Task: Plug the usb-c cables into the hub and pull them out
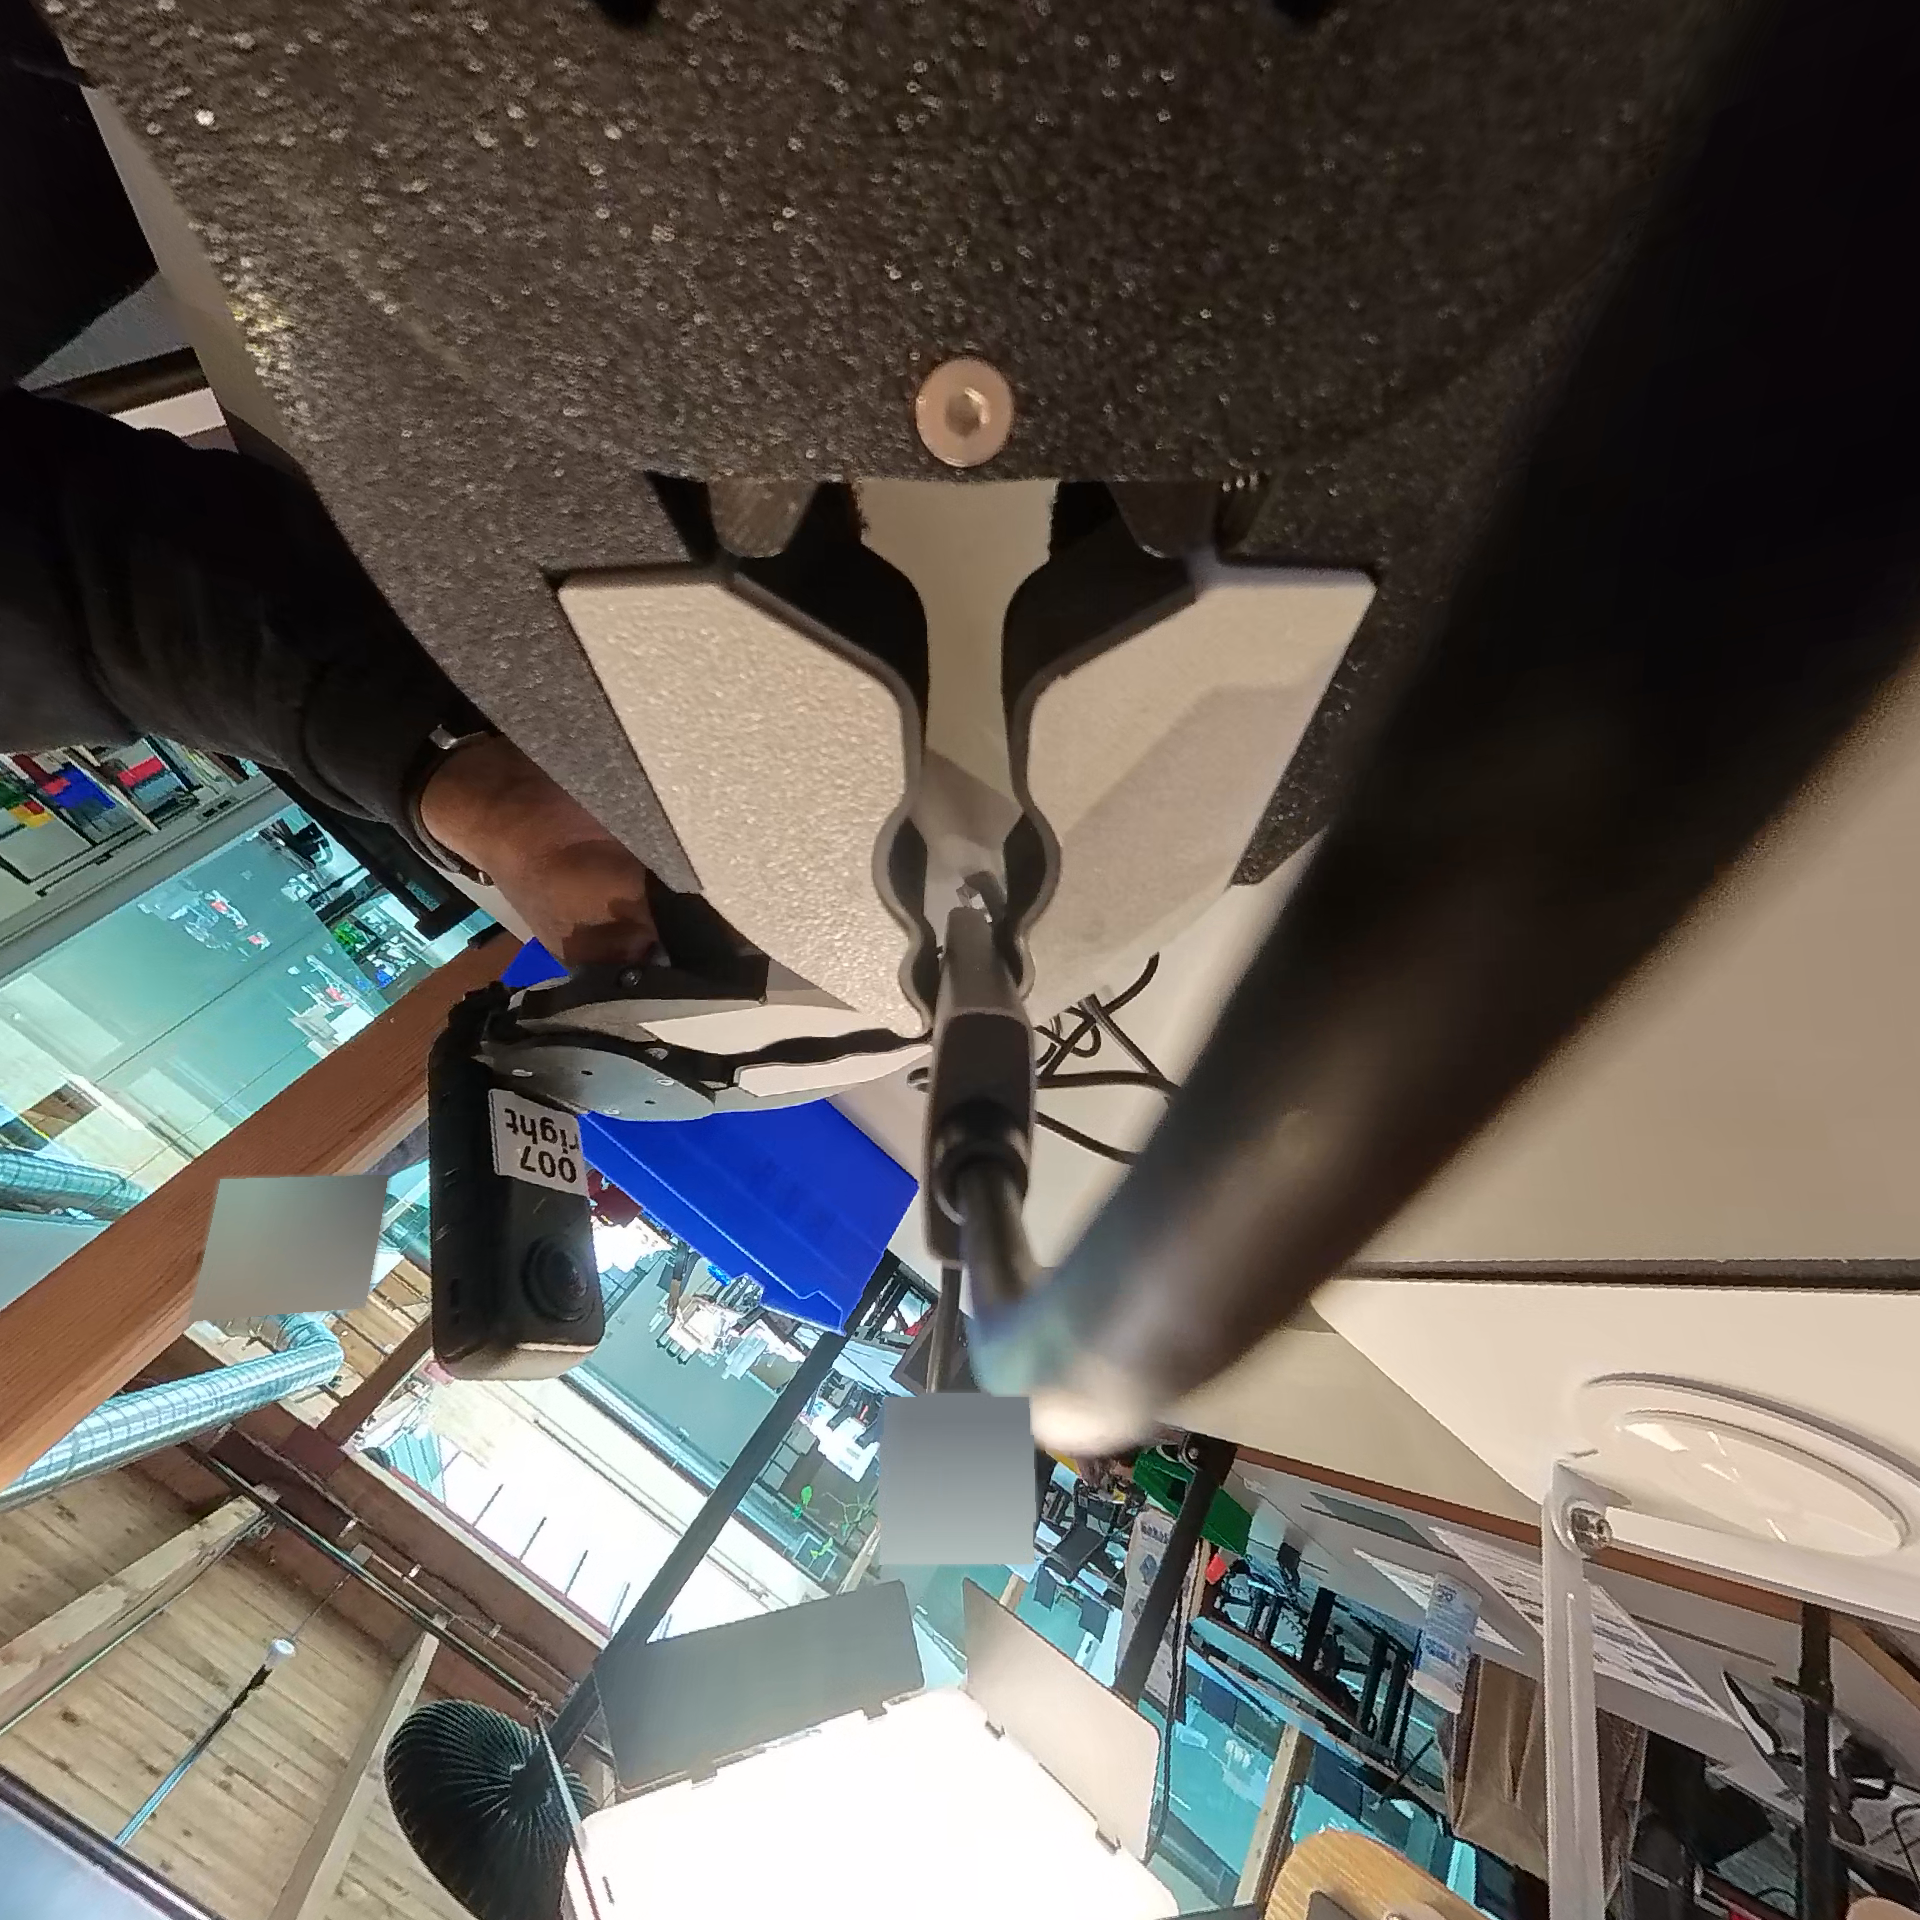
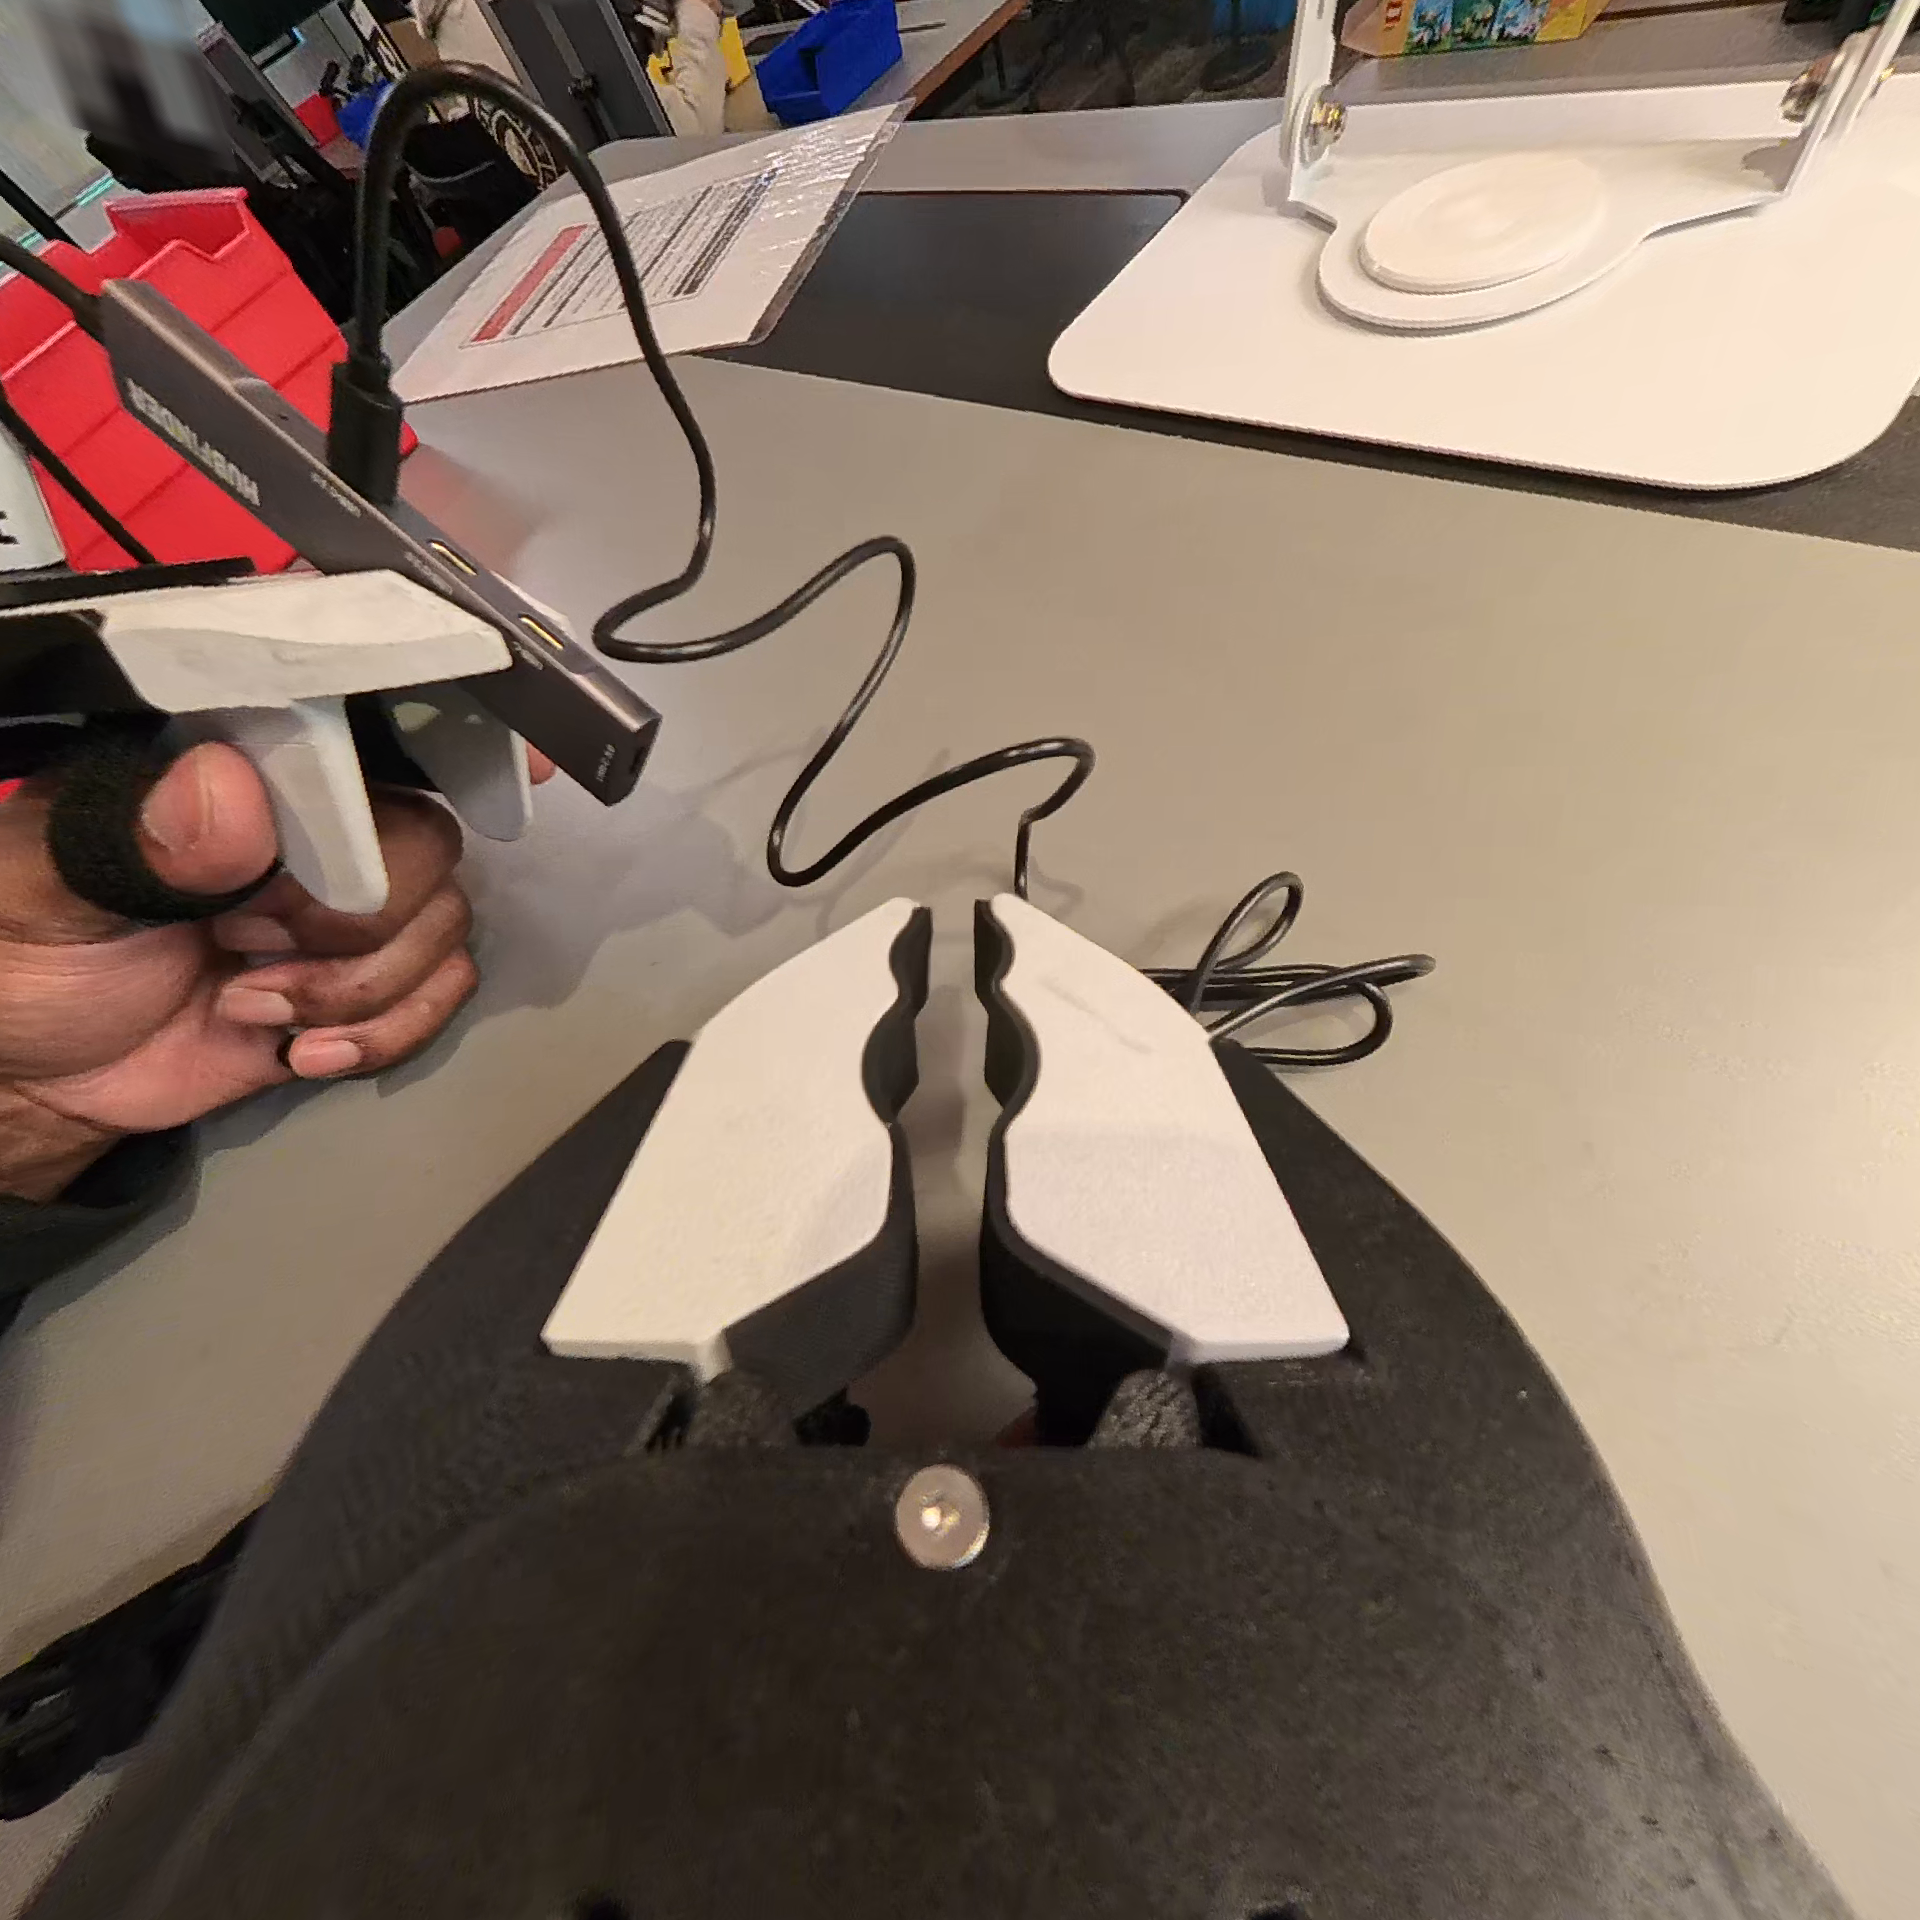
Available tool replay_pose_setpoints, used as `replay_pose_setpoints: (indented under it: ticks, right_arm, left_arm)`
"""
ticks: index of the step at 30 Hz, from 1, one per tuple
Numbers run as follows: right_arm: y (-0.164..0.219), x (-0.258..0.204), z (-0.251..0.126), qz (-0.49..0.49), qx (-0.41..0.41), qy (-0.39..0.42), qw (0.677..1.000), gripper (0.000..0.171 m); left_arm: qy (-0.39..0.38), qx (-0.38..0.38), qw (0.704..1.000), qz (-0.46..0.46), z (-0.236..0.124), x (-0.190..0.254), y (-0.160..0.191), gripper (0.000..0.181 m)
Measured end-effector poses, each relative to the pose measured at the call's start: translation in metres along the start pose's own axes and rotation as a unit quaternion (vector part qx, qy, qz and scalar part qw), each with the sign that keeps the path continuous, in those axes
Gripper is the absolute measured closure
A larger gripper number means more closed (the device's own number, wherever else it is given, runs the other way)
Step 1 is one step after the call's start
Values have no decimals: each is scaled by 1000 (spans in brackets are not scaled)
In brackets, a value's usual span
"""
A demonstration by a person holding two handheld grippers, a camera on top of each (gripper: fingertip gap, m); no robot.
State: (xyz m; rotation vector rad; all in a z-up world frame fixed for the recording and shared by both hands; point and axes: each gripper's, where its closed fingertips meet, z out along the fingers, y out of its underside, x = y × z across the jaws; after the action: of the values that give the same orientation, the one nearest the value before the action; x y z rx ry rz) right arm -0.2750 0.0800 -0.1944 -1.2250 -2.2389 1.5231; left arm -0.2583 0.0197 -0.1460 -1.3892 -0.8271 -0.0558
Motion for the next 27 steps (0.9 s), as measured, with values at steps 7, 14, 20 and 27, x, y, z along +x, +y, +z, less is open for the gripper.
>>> replay_pose_setpoints:
  ticks: [7, 14, 20, 27]
  right_arm:
    - [2, -20, -1, 0, -7, -89, 996, 158]
    - [11, -54, -22, 33, -33, -283, 958, 155]
    - [46, -75, -51, -15, -137, -372, 918, 149]
    - [75, -94, -62, -31, -223, -399, 889, 137]
  left_arm:
    - [2, 0, 1000, 2, 0, 1, 0, 171]
    - [5, 0, 1000, 3, 0, 2, 0, 172]
    - [8, -1, 1000, 4, 0, 3, 1, 172]
    - [11, -6, 1000, 5, 1, 4, 2, 172]
